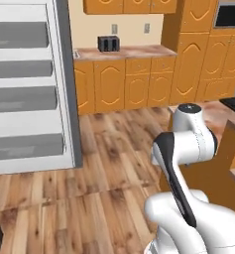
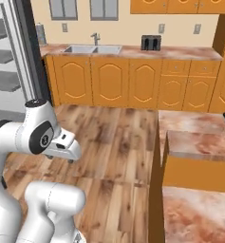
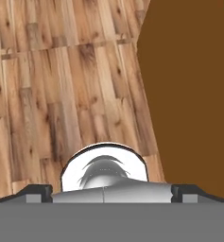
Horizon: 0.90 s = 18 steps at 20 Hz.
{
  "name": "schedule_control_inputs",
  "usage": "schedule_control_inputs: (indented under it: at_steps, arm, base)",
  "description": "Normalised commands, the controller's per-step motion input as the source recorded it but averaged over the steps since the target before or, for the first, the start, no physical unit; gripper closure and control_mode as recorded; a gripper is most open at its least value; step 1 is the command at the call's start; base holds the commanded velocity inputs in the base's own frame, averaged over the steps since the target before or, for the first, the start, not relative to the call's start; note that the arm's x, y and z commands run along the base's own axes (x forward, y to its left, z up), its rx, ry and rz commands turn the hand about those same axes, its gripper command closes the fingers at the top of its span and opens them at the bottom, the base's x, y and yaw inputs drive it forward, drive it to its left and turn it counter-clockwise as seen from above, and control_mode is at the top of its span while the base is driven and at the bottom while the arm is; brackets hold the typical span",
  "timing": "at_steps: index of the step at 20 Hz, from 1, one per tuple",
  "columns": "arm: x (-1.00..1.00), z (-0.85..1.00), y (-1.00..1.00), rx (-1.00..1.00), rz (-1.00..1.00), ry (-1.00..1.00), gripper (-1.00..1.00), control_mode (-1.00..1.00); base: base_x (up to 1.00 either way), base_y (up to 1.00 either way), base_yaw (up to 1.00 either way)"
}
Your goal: Place the cold items (mango and squash) from the fridge in one tupperware on the dining counter. Place the warm items (kebab skewer and hot dog) in the stove area in another tupperware.
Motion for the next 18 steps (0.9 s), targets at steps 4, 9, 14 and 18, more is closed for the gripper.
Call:
schedule_control_inputs:
  at_steps: [4, 9, 14, 18]
  arm:
    - [0.00, 0.00, 0.00, 0.00, 0.00, 0.00, -1.00, 1.00]
    - [0.00, 0.00, 0.00, 0.00, 0.00, 0.00, -1.00, 1.00]
    - [0.00, 0.00, 0.00, 0.00, 0.00, 0.00, -1.00, 1.00]
    - [0.00, 0.00, 0.00, 0.00, 0.00, 0.00, -1.00, 1.00]
  base:
    - [0.93, -0.61, 0.21]
    - [0.86, -0.15, 0.04]
    - [1.00, 0.00, -0.05]
    - [1.00, -0.35, -0.01]
